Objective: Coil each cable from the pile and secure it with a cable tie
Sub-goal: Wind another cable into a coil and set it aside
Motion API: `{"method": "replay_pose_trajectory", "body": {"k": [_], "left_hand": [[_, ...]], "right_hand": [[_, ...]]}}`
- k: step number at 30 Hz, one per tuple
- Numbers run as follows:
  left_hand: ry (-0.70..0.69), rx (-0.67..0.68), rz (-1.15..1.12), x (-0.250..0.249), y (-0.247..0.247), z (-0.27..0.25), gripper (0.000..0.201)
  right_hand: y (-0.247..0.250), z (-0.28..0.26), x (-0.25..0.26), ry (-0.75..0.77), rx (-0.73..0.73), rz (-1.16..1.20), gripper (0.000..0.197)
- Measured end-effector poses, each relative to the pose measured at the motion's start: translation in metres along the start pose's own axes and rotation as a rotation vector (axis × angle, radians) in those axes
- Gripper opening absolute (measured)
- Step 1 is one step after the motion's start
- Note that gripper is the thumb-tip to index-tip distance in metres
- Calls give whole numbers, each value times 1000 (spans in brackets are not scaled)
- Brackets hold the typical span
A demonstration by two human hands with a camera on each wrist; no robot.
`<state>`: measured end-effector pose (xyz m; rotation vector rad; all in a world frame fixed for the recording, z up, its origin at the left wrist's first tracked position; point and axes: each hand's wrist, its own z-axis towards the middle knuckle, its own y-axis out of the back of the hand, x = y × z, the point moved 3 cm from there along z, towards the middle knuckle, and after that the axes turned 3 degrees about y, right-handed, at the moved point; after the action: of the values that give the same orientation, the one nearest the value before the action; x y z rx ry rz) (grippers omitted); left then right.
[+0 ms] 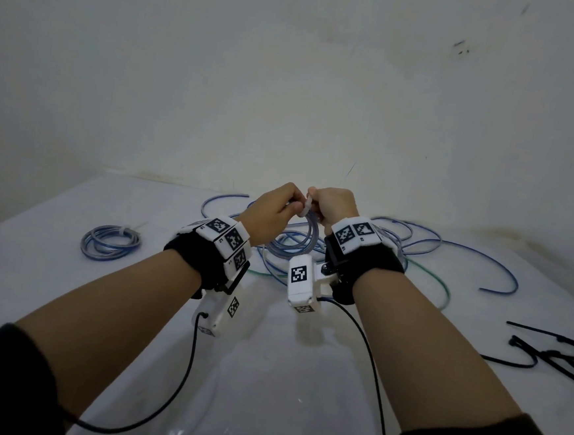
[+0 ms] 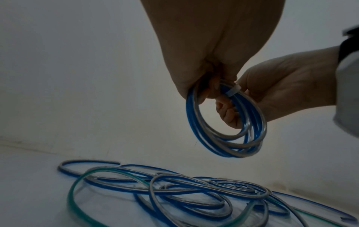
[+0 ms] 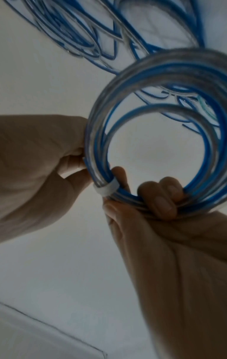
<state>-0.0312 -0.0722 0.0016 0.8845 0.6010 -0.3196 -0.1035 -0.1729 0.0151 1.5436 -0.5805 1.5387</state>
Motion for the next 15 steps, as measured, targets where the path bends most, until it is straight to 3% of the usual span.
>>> {"method": "replay_pose_trajectory", "body": {"k": [5,7,11,15], "left_hand": [[154,-311,-130,16,20,-1,4],[229,-420,-215,22,30,0,3],[423,-448,-434,25,39,4,14],[478,-393,-708,23,47,-8,33]], "right_hand": [[1,-8,11,204,-92,-73,21],[-9,-17,16,253,-41,-35,19],[-43,-34,26,263,163,16,18],[-64,-36,26,218,156,62,29]]}}
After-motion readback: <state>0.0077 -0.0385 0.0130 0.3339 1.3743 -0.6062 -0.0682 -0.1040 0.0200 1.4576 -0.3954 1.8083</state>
